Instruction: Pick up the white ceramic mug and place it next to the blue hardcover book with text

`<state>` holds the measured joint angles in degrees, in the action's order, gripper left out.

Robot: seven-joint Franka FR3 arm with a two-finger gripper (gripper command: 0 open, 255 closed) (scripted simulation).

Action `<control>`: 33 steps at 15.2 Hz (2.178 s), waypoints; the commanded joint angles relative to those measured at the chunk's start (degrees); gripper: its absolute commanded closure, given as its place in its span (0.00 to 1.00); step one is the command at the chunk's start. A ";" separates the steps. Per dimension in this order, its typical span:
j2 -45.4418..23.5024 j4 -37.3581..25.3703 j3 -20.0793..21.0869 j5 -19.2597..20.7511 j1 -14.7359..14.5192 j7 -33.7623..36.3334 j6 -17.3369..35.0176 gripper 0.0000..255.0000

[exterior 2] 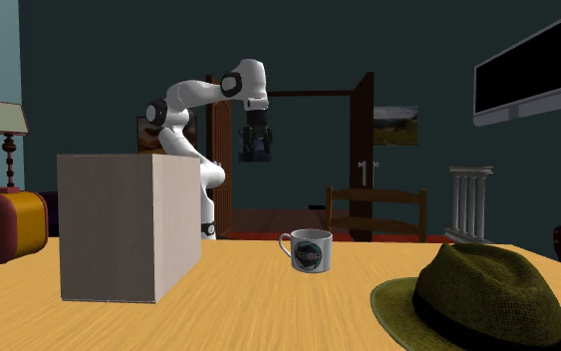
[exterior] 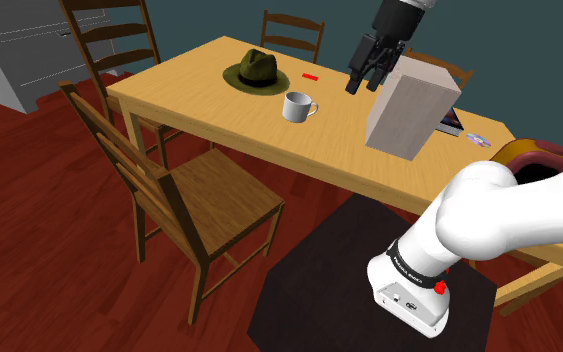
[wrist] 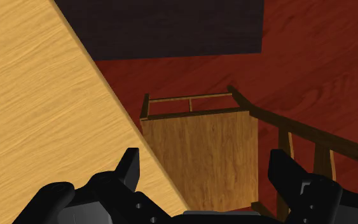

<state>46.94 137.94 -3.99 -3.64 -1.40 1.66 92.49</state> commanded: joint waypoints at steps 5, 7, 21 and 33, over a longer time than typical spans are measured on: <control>-6.91 -0.11 -1.17 1.57 0.67 -1.40 6.84 0.00; -10.63 -0.63 -1.76 2.24 0.99 -2.03 10.09 0.00; -39.42 -12.49 -5.85 4.34 2.83 -5.89 27.60 0.00; -63.33 -31.72 -7.78 2.64 5.37 -8.82 32.84 0.00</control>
<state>-15.12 107.42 -11.80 -0.89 3.91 -7.20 125.18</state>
